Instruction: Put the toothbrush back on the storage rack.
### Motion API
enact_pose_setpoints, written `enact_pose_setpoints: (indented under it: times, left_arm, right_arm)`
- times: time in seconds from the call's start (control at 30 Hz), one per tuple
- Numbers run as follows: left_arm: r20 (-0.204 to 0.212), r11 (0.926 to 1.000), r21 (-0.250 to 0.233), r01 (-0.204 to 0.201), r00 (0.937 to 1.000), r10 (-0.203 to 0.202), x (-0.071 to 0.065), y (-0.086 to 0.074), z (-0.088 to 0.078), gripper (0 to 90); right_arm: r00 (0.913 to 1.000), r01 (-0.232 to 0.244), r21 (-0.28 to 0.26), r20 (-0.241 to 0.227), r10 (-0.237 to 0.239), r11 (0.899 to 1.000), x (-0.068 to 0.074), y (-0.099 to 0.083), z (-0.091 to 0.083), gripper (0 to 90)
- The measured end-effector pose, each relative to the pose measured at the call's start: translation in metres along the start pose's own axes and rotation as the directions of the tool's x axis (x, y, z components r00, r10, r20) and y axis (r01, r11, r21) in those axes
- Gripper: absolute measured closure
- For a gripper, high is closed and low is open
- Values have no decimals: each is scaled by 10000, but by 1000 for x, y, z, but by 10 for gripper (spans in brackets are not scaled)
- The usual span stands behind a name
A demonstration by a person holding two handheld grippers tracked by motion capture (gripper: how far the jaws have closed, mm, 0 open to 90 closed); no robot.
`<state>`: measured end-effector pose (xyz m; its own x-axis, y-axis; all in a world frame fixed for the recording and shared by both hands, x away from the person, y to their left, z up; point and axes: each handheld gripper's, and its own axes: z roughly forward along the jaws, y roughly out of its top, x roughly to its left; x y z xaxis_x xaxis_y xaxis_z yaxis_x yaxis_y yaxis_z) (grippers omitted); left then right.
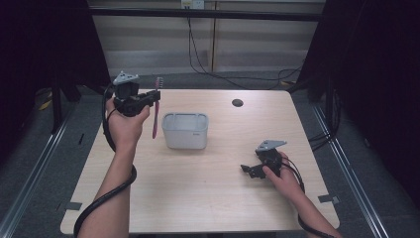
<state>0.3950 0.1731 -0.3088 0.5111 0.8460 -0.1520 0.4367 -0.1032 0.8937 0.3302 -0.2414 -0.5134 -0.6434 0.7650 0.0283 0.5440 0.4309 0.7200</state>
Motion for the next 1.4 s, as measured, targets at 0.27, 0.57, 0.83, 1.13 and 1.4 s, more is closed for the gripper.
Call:
enact_pose_setpoints:
  times: [0.27, 0.57, 0.83, 1.13, 1.4]
  left_arm:
    - [-121, 9998, -204, 1, 9999, -4, 1, 5, 1, 841]
    - [-176, 9992, -399, 79, 9998, -86, 4, 8, 2, 841]
    - [-347, 9985, -545, 83, 9993, -102, 6, 13, 4, 841]
    - [-360, 9972, -735, 130, 9992, -157, 6, 19, 7, 841]
    - [-277, 9952, -911, 366, 9988, -393, 10, 21, 10, 841]
  right_arm:
    - [10000, -2, 7, -1, 2, 10000, 0, 0, 0, 111]
    - [10000, -9, 11, -10, 9, 10000, 0, 0, 0, 111]
    - [10000, -2, 10, -16, 2, 10000, 0, 0, 0, 111]
    - [10000, -42, 42, -20, 42, 10000, 1, 0, 0, 111]
    - [10000, -25, 33, -21, 25, 10000, 1, 0, 0, 111]
